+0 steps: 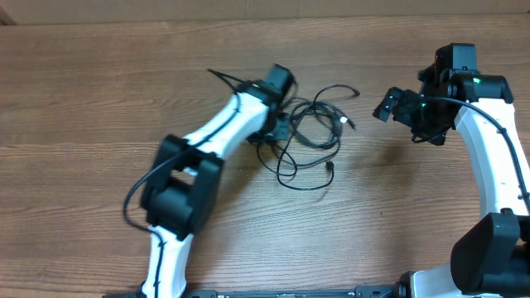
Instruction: Untangle cables
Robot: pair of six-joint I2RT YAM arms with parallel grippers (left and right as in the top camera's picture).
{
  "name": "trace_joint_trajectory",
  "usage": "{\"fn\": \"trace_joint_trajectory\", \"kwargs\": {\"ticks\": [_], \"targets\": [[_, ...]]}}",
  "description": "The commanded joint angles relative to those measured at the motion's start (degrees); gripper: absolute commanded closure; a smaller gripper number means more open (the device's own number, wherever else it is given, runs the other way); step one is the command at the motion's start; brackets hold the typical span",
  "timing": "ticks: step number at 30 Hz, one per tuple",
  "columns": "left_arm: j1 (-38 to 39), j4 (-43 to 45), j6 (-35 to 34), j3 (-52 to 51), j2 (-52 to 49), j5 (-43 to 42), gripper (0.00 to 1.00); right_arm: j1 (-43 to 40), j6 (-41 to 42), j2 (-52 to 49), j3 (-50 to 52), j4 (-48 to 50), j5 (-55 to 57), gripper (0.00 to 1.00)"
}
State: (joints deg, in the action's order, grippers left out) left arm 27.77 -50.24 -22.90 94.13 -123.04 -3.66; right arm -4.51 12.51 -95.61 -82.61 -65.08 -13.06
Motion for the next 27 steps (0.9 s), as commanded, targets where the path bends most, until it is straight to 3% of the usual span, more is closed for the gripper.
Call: {"fn": "trace_joint_trajectory", "kwargs": {"ticks": [1, 5, 13, 18, 27], "targets": [[-2.6, -2.2, 8.7, 0.2, 10.1, -5.3, 0.96, 1.5, -4.1, 2.0, -1.7, 0.8, -5.5, 0.0], [-4.5, -4.1, 12.8, 0.2, 16.3, -13.5, 0.96, 5.7, -8.3, 1.9, -0.7, 3.9, -6.0, 0.0], [-4.4, -4.9, 17.0, 0.2, 21.2, -25.7, 0.96, 14.6, -8.3, 0.7, 4.0, 18.4, -5.9, 0.04], [-4.4, -5.0, 17.9, 0.2, 25.3, -26.0, 0.96, 18.1, -8.3, -1.7, 5.6, 25.0, -6.0, 0.04], [-4.3, -4.8, 18.2, 0.2, 29.5, -26.0, 0.96, 21.8, -8.3, -5.7, 5.6, 24.5, -6.1, 0.05]]}}
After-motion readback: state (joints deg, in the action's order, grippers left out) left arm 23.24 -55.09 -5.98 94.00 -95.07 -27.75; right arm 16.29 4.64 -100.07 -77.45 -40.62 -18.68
